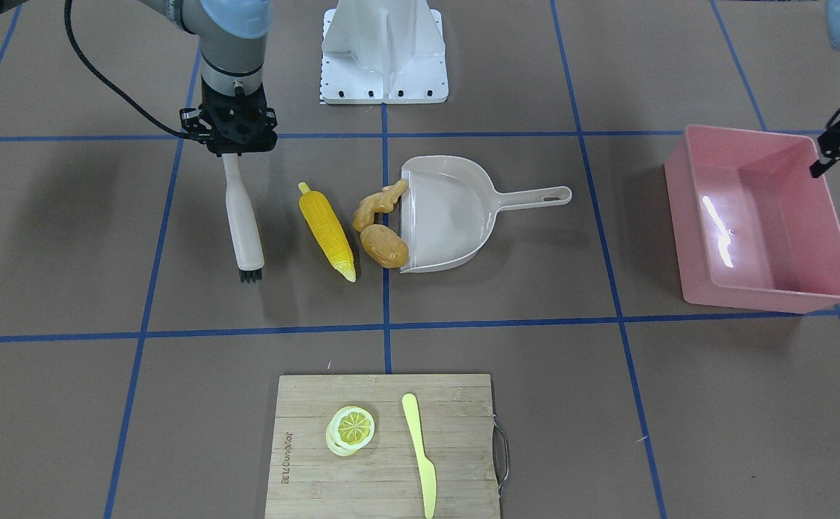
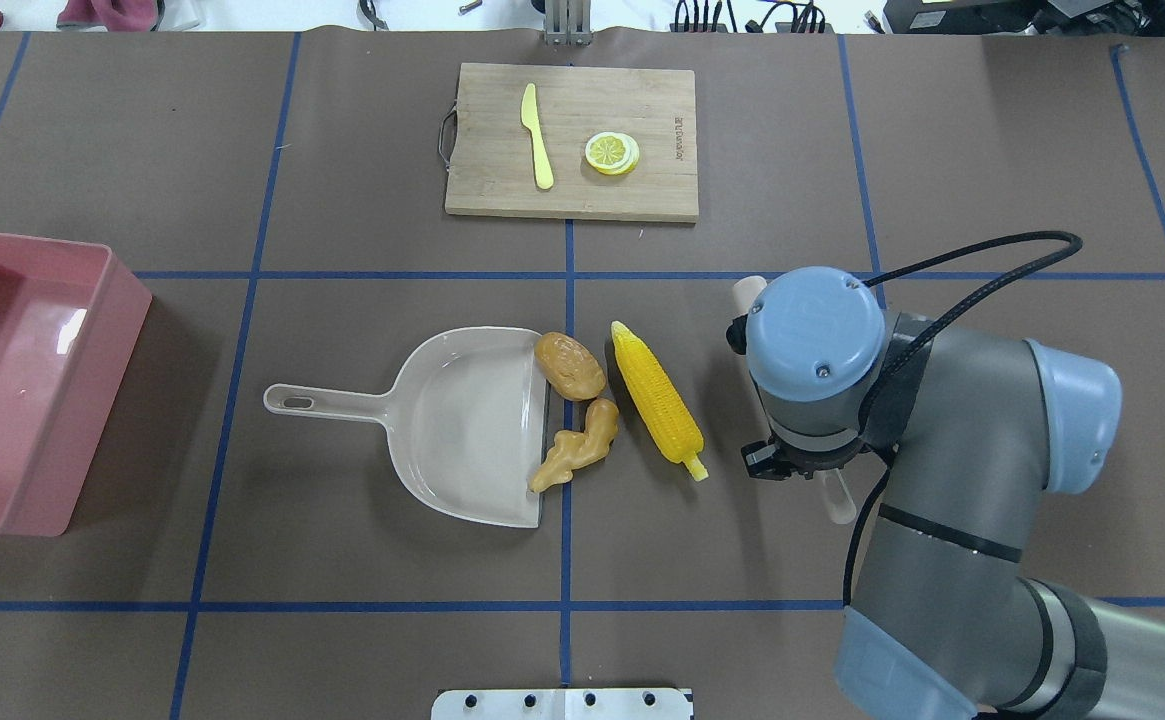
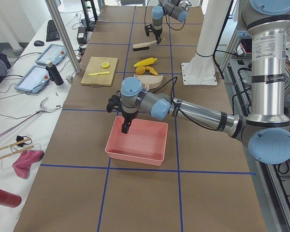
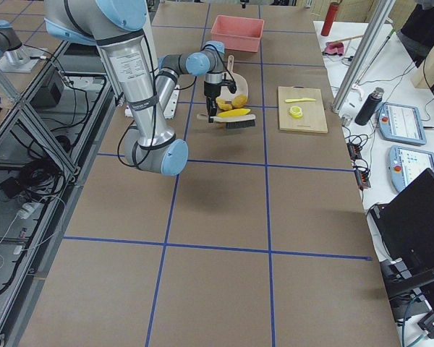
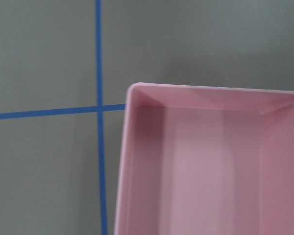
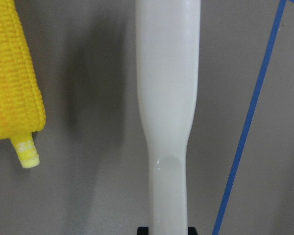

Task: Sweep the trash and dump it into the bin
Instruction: 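Grasp the dustpan handle with the left gripper while the right gripper lowers the brush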

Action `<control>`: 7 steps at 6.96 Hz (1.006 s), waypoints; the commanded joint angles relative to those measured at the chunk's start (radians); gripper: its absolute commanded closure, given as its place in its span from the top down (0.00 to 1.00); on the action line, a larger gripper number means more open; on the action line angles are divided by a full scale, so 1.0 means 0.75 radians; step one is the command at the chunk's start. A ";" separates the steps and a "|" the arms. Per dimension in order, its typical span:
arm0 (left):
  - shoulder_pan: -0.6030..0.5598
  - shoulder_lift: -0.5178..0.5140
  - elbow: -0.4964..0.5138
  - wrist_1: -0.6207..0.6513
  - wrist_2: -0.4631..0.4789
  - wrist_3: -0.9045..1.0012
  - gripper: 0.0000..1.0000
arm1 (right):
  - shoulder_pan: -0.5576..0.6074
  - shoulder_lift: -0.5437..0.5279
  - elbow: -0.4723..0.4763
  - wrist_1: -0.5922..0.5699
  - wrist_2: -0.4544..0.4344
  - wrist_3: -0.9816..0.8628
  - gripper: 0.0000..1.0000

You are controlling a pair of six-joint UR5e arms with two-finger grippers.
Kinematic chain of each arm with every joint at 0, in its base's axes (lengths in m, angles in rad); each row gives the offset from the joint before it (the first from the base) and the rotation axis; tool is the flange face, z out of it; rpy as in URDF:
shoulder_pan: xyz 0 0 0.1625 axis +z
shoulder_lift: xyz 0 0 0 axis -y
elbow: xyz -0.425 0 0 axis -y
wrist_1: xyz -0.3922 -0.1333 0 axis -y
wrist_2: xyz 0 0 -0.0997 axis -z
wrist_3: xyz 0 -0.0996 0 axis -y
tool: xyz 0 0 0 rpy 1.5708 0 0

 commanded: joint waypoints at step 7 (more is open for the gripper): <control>0.739 -0.321 -0.012 -0.234 0.277 0.177 0.98 | -0.171 0.116 -0.226 0.192 0.002 0.145 0.00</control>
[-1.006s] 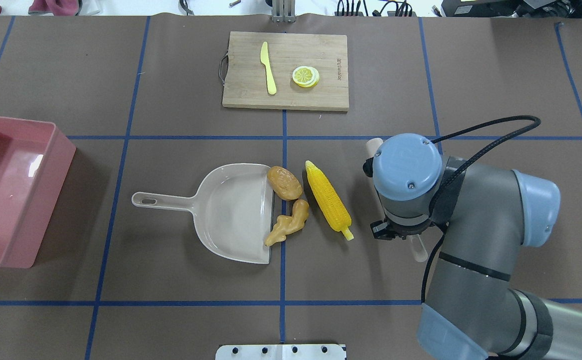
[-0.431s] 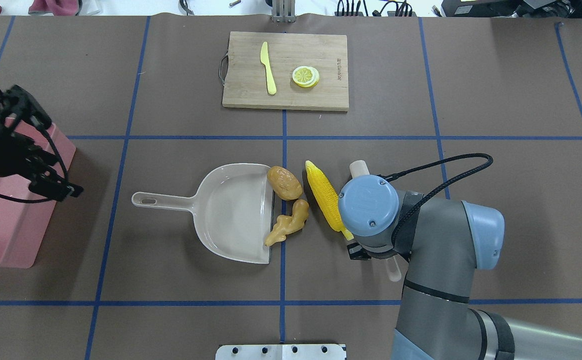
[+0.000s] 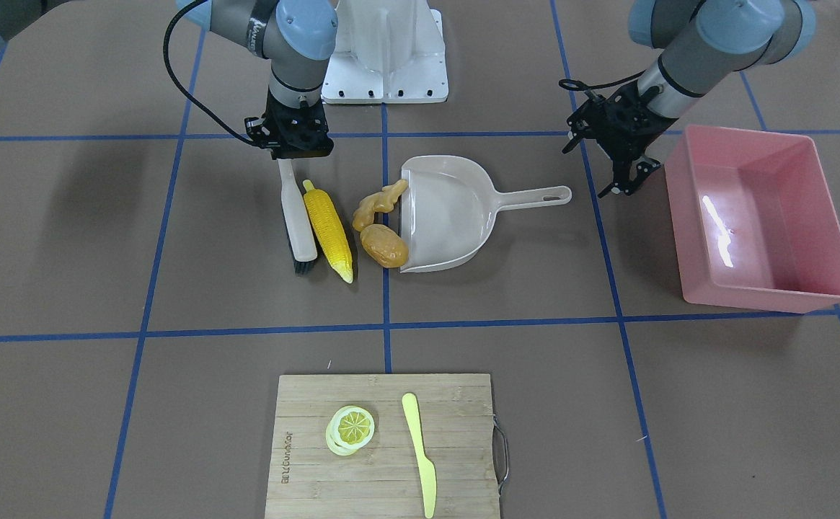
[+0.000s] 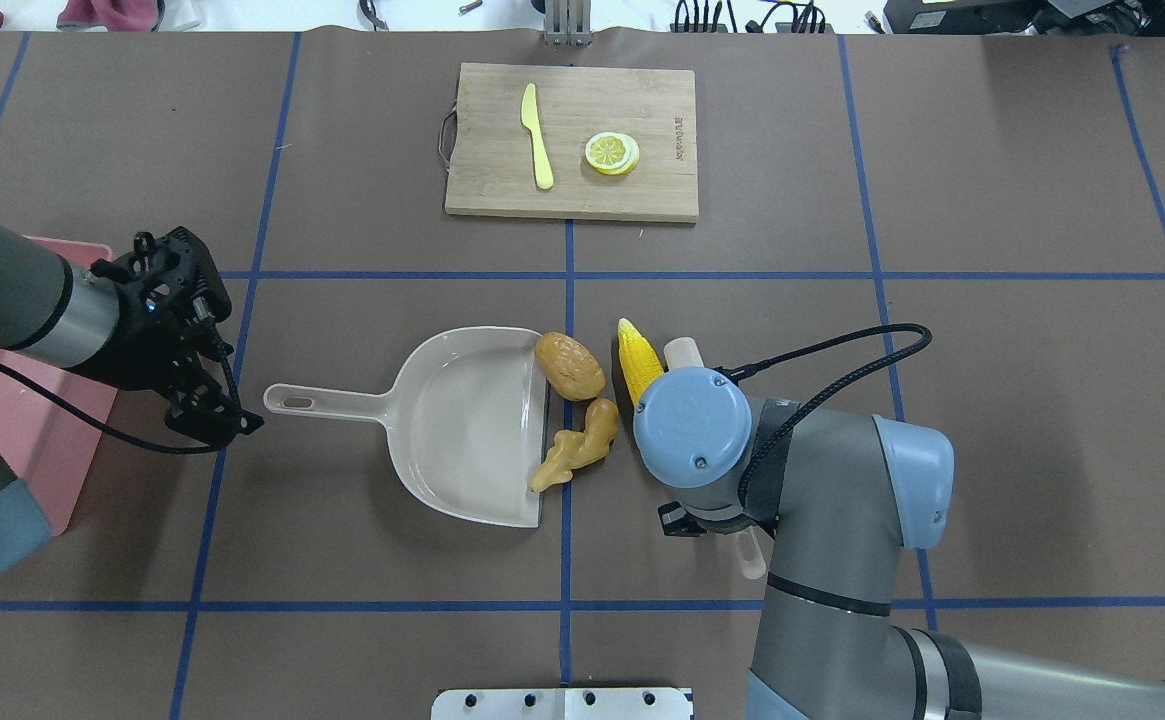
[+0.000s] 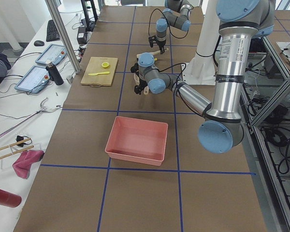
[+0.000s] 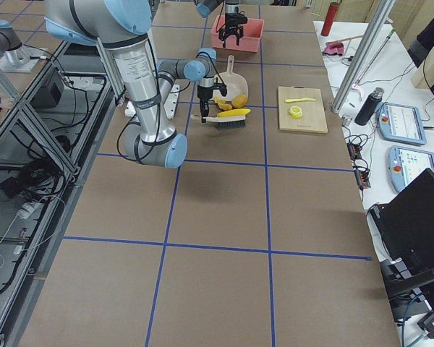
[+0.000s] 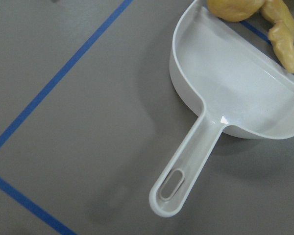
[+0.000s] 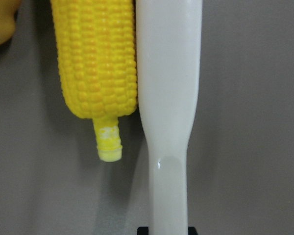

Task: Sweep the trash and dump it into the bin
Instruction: 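Grasp the dustpan handle with the left gripper while the right gripper lowers the brush, then sweep the potato, ginger and corn into the dustpan with the brush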

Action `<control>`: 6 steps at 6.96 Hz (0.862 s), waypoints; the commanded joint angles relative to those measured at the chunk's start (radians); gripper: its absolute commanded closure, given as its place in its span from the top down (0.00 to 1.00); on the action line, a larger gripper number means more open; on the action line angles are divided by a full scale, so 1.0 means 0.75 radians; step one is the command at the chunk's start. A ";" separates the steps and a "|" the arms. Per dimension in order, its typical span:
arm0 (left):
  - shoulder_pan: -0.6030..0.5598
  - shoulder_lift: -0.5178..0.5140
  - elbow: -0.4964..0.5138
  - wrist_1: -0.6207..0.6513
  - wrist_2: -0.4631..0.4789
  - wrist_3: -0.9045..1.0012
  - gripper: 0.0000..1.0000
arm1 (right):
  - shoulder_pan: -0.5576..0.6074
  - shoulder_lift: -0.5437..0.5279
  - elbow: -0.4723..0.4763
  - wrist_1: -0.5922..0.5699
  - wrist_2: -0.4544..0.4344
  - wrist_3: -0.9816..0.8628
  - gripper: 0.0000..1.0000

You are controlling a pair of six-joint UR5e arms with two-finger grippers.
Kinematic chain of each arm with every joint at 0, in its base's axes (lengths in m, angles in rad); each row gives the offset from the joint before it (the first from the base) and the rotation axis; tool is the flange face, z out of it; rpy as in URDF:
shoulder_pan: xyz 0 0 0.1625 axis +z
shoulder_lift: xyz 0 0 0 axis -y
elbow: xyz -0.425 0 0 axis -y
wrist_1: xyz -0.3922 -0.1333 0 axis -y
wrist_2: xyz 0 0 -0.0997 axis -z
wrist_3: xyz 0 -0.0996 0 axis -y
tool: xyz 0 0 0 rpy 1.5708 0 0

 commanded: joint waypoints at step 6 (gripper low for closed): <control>0.095 -0.092 0.143 -0.017 0.122 0.360 0.90 | -0.057 0.140 -0.188 0.192 0.014 0.024 0.00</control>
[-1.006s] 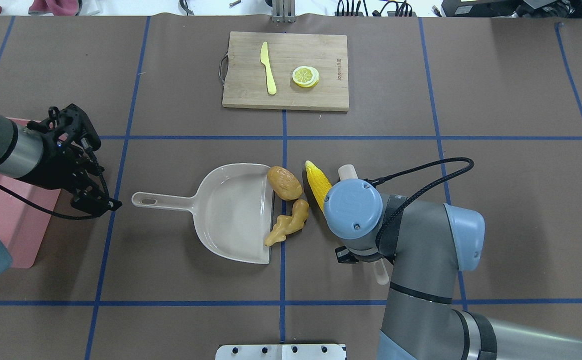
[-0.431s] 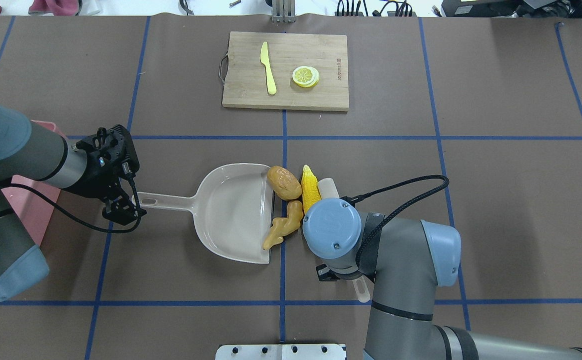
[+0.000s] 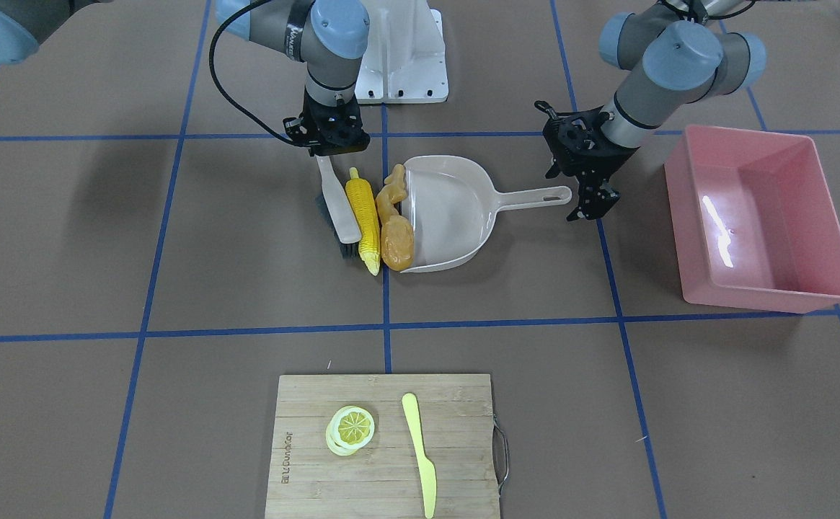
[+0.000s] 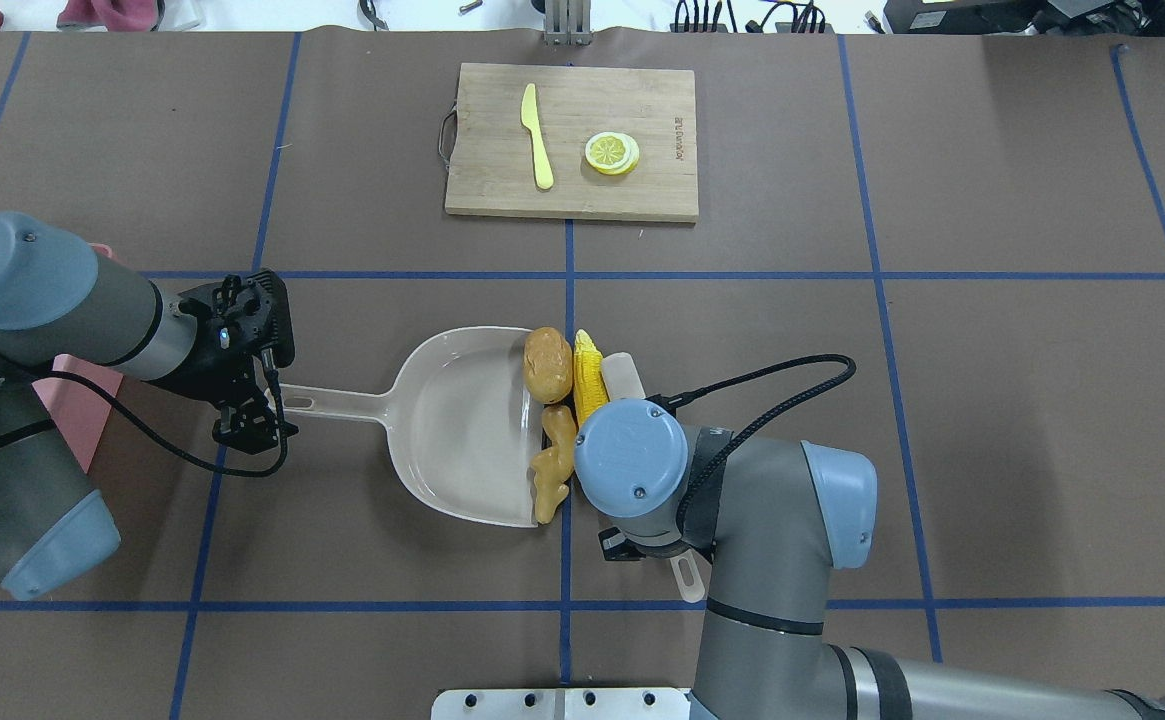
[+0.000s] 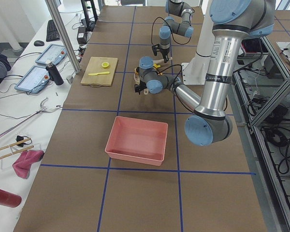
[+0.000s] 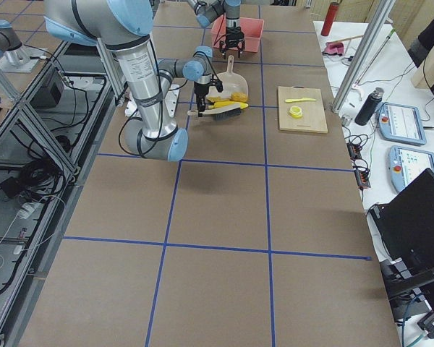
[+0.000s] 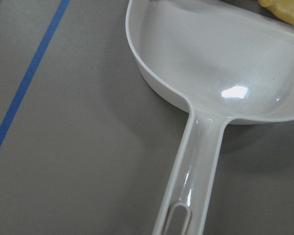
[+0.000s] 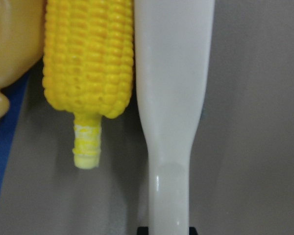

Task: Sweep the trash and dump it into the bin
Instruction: 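Sweep the potato, ginger and corn into the dustpan with the brush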

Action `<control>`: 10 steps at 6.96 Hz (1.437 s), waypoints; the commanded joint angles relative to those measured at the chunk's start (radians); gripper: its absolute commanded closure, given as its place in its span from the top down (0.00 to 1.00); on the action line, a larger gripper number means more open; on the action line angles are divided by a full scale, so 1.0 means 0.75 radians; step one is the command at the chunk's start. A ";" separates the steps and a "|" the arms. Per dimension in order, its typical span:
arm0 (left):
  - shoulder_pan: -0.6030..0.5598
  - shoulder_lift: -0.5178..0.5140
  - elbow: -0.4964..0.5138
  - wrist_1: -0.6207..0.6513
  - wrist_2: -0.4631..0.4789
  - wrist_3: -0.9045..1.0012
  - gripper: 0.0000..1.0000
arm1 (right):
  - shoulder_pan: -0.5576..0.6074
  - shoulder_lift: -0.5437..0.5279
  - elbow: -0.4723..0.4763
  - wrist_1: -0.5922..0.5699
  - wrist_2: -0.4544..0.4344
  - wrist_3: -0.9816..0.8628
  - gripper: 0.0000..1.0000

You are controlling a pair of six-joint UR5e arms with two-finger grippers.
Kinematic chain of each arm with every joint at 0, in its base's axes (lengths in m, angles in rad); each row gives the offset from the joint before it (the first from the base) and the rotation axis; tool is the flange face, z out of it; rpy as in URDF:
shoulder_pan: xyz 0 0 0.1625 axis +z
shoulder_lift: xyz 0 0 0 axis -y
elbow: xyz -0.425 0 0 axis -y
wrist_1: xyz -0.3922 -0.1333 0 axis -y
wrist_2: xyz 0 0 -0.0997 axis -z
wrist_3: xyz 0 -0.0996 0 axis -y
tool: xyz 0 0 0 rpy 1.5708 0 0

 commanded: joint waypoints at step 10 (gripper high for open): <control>-0.038 -0.047 0.003 0.044 -0.206 0.101 0.98 | -0.005 0.251 -0.275 0.290 0.158 0.176 0.00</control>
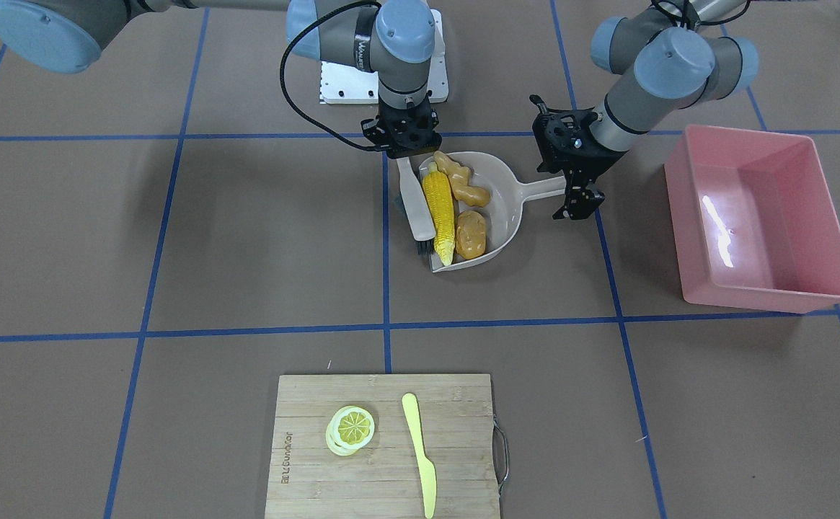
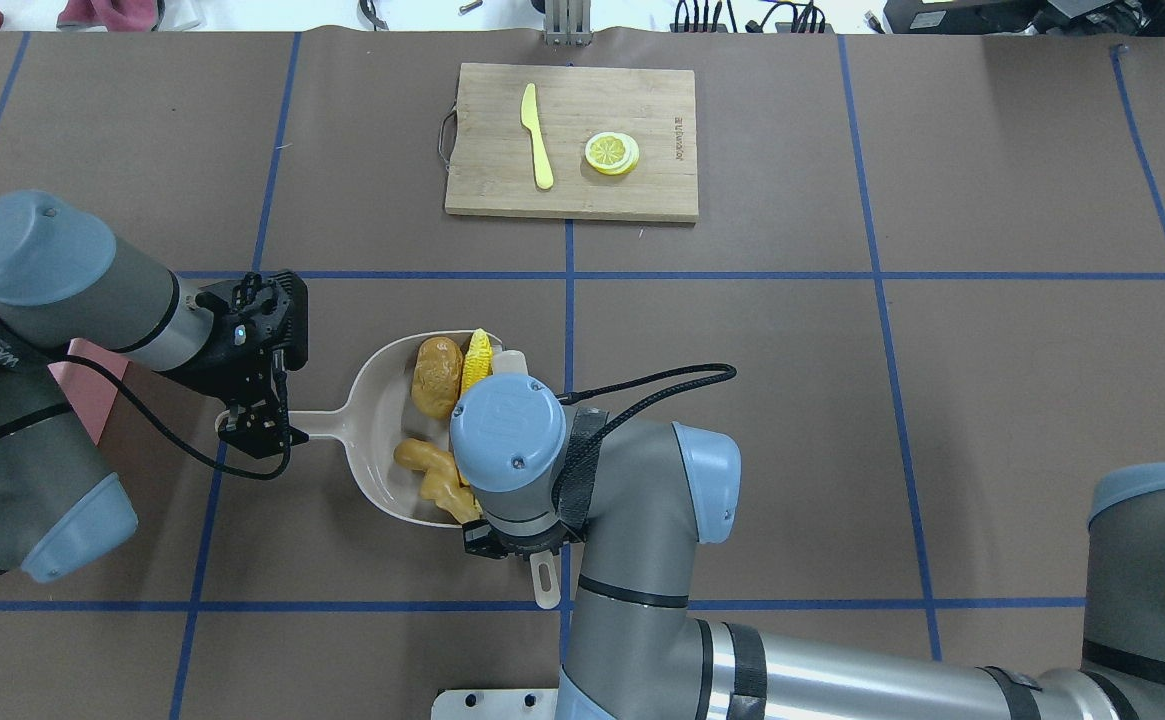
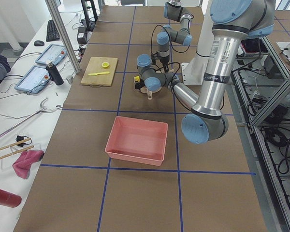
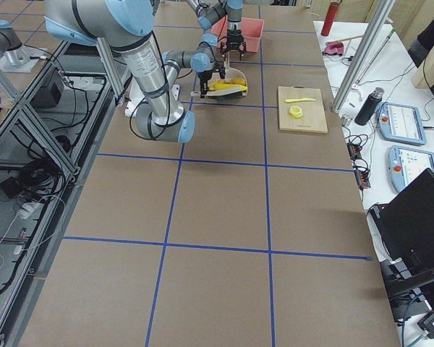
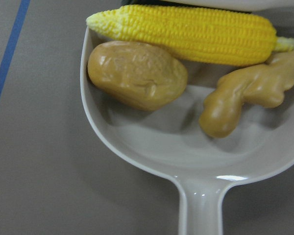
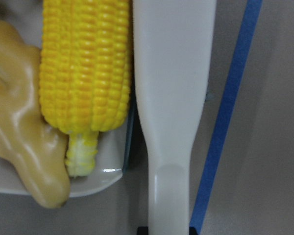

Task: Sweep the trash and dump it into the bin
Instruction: 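Sweep the potato, ginger and corn into the dustpan with the brush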

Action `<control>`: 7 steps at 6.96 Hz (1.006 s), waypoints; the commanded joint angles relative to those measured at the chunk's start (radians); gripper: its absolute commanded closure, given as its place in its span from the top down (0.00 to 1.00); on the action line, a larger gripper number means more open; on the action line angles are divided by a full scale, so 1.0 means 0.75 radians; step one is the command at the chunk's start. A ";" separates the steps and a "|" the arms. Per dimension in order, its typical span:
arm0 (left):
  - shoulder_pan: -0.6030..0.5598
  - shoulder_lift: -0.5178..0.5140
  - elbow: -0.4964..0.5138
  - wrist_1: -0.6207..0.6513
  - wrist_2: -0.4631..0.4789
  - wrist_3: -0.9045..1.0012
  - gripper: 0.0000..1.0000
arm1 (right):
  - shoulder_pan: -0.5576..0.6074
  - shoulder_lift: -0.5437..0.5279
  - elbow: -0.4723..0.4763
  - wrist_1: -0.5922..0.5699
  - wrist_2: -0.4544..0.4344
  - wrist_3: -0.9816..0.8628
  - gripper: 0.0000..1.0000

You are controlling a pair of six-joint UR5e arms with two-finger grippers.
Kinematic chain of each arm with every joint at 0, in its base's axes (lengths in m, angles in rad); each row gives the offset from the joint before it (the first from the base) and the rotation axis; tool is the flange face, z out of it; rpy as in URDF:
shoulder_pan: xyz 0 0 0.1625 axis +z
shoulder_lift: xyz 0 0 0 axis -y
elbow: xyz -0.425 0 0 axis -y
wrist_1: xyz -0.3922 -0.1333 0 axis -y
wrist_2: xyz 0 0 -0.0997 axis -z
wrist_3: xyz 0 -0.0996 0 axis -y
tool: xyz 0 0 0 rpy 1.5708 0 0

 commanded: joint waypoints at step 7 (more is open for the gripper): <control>0.004 0.074 0.045 -0.012 -0.011 0.001 0.81 | 0.002 -0.011 0.018 0.226 0.131 0.197 0.00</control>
